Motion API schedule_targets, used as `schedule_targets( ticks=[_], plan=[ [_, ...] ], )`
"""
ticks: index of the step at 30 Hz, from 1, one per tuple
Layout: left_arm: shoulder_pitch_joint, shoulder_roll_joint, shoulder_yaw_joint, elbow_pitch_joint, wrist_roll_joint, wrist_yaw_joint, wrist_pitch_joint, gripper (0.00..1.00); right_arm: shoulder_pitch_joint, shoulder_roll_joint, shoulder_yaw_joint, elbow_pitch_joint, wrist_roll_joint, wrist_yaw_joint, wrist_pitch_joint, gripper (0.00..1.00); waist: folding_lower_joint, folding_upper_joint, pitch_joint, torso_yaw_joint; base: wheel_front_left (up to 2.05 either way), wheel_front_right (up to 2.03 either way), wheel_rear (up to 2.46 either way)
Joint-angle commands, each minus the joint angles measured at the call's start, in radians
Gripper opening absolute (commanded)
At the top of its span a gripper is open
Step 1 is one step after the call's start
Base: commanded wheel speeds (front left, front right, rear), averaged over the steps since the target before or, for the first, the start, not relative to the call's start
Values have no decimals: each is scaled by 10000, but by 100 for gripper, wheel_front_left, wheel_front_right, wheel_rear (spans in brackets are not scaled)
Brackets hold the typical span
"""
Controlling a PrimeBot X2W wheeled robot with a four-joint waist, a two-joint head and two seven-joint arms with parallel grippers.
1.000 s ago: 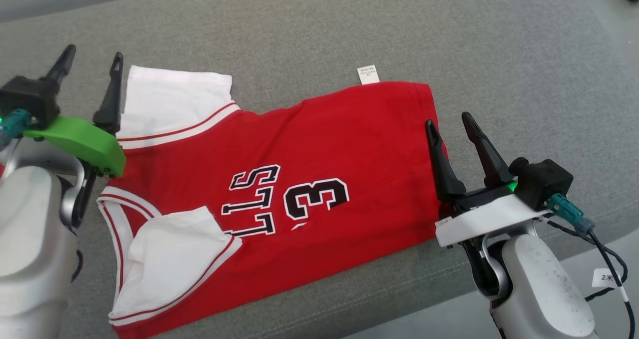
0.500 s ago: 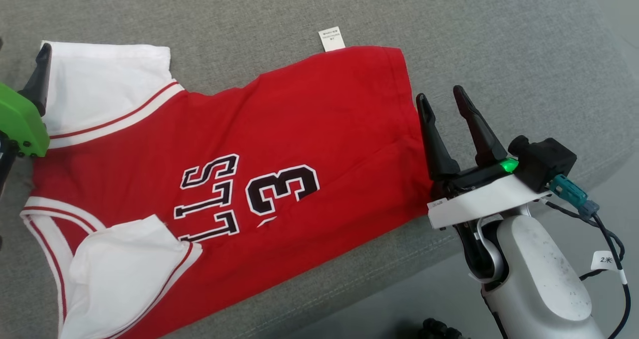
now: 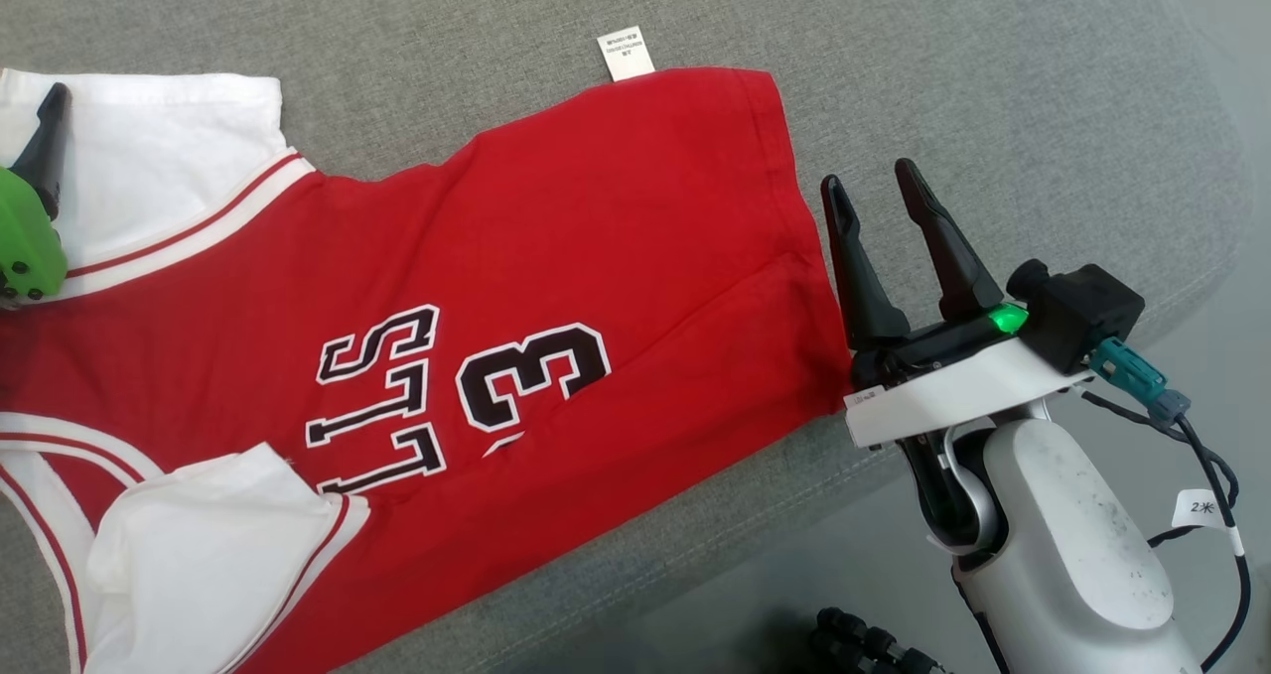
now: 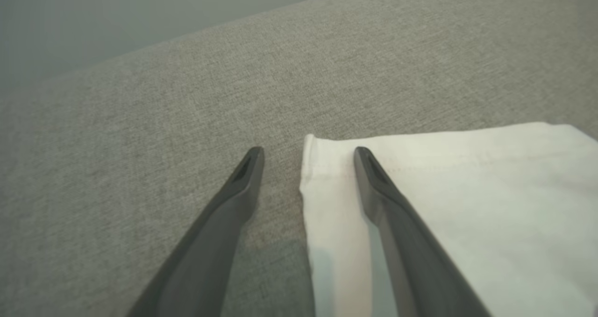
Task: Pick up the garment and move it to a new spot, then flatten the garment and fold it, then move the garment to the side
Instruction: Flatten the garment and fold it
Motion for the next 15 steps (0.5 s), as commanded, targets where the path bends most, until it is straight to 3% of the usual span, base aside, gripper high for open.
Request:
schedule_targets(
  ticks=[1, 2, 3, 4, 11, 15],
  plan=[
    [-153, 70, -170, 114, -76, -14, 29, 73, -74, -4, 12, 4, 100, -10, -45, 100, -2, 0, -13, -28, 0, 0, 0],
    [-227, 82, -260, 143, -102, -14, -11, 41, -72, -4, 17, 29, 96, -10, -45, 100, -2, 0, -33, -37, 0, 0, 0],
    [-284, 59, -347, 163, -151, -14, -41, 24, -67, -7, 16, 48, 89, -10, -45, 100, -2, 0, -53, -42, 0, 0, 0],
    [-316, 35, -447, 179, -219, -14, -48, 0, -58, -5, 12, 66, 77, -10, -45, 100, -2, 0, -77, -39, 0, 0, 0],
    [-586, 102, -1035, 231, -441, -14, -238, 0, -490, -8, 0, 462, -149, -11, -45, 100, -2, 0, -216, 72, 0, 0, 0],
    [-703, -12, -1393, 224, -567, -14, -505, 0, -1299, -3, 76, 1893, 279, -11, -34, 100, -2, 0, -380, 230, 0, 0, 0]
  ],
)
